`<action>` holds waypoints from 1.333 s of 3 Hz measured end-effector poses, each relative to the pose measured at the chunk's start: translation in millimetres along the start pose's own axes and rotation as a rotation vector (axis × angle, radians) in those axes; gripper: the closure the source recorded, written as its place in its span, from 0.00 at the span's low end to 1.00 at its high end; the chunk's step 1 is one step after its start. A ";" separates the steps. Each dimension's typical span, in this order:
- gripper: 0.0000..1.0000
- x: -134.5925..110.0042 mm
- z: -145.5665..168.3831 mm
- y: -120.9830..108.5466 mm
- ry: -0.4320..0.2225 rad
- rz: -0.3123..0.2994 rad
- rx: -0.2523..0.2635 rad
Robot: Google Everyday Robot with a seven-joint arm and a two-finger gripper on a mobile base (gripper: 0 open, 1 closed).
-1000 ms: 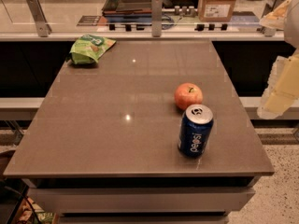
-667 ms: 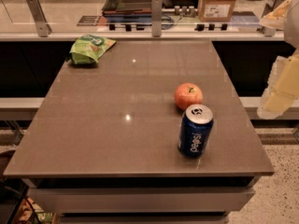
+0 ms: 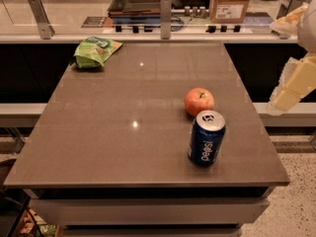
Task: Move apple near green rice chip bag
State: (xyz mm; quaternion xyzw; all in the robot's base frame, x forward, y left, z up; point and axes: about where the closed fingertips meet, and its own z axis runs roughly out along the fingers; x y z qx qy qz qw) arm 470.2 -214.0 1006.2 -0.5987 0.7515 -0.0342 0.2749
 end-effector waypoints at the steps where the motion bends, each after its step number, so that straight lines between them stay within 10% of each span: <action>1: 0.00 7.6 23.7 -10.9 -0.097 0.023 -0.003; 4: 0.00 12.7 106.9 -22.0 -0.370 0.079 -0.039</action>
Offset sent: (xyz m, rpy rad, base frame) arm 0.0581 -0.0035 -0.0710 0.3201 -0.0623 0.0544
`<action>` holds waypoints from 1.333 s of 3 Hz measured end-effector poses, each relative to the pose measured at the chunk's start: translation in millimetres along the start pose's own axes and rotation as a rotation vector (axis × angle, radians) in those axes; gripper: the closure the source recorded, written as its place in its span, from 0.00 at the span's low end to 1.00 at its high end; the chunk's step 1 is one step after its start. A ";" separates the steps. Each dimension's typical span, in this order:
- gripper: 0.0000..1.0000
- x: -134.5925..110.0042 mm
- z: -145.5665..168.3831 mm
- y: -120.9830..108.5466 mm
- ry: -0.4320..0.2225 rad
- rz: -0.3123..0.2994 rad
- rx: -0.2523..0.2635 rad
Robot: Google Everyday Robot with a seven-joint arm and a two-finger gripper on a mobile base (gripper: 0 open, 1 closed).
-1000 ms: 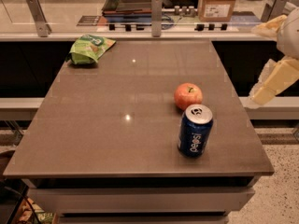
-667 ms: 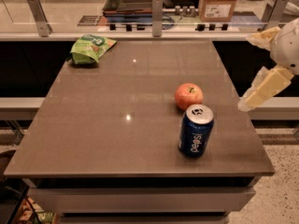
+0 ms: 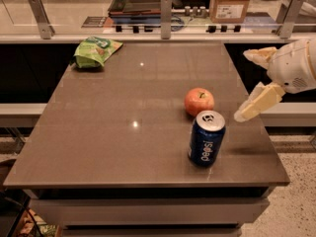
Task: Move apple near green rice chip bag
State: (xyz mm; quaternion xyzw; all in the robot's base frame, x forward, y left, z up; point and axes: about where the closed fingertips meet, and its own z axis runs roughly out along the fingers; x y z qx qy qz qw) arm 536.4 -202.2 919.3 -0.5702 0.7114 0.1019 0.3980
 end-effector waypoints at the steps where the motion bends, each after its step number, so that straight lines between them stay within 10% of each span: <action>1: 0.00 4.8 26.2 2.5 -0.067 0.032 -0.049; 4: 0.00 -3.7 69.1 30.6 -0.202 0.149 -0.166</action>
Offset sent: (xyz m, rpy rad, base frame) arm 0.0039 0.0376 -0.0517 0.1912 0.1356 0.0569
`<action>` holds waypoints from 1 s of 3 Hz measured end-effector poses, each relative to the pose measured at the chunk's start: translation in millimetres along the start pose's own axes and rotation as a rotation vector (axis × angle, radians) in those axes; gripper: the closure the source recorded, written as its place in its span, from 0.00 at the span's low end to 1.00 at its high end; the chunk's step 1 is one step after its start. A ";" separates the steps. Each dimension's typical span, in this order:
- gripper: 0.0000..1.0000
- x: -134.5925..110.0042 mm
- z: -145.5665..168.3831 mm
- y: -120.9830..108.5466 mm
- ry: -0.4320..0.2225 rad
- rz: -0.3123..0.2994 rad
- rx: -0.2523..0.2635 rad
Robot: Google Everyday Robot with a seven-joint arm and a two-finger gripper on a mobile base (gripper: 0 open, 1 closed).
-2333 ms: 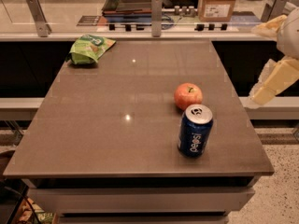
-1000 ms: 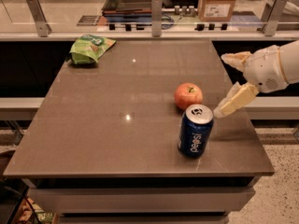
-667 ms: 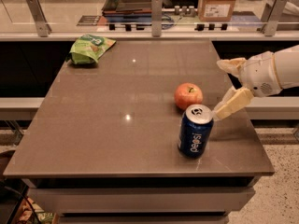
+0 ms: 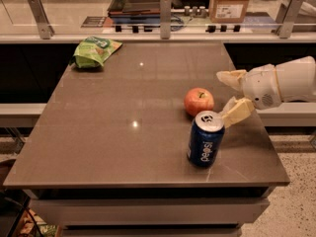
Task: Move apple near green rice chip bag
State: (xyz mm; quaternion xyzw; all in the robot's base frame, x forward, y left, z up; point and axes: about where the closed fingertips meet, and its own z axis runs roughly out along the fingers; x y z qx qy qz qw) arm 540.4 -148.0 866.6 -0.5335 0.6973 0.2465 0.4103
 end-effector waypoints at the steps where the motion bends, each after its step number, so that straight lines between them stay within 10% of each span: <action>1: 0.00 -3.9 13.0 -4.2 -0.058 0.022 -0.014; 3: 0.00 -6.5 38.8 -20.7 -0.112 0.045 -0.006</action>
Offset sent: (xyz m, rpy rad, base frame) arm 0.0311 0.0225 -0.0060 0.1657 -0.0012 -0.0098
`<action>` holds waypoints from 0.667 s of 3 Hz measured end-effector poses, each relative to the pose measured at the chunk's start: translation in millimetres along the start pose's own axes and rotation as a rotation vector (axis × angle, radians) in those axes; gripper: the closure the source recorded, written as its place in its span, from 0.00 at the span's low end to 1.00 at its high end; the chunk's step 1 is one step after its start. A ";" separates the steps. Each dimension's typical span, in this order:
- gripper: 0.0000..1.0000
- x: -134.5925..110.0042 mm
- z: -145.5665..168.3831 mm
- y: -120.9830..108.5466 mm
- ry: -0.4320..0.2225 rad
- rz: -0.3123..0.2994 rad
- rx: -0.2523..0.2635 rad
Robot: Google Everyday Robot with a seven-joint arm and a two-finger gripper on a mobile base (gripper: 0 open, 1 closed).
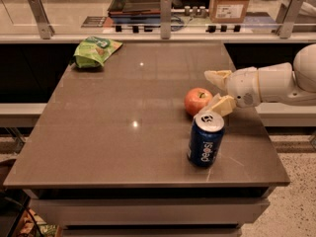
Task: Move apple near green rice chip bag
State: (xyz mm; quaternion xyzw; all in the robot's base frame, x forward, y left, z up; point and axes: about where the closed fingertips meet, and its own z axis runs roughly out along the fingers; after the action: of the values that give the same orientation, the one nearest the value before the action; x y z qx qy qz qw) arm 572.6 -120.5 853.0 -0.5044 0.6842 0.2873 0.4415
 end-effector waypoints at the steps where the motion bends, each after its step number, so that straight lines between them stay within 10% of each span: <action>1: 0.00 8.4 7.3 1.3 0.039 0.002 0.006; 2: 0.16 7.2 8.9 2.0 0.036 0.001 0.001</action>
Offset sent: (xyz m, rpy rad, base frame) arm 0.0003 0.0023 -0.0086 -0.0289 0.0095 -0.0065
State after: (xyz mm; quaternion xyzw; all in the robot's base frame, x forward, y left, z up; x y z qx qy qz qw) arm 572.7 -115.5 842.5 -0.5090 0.6925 0.2777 0.4292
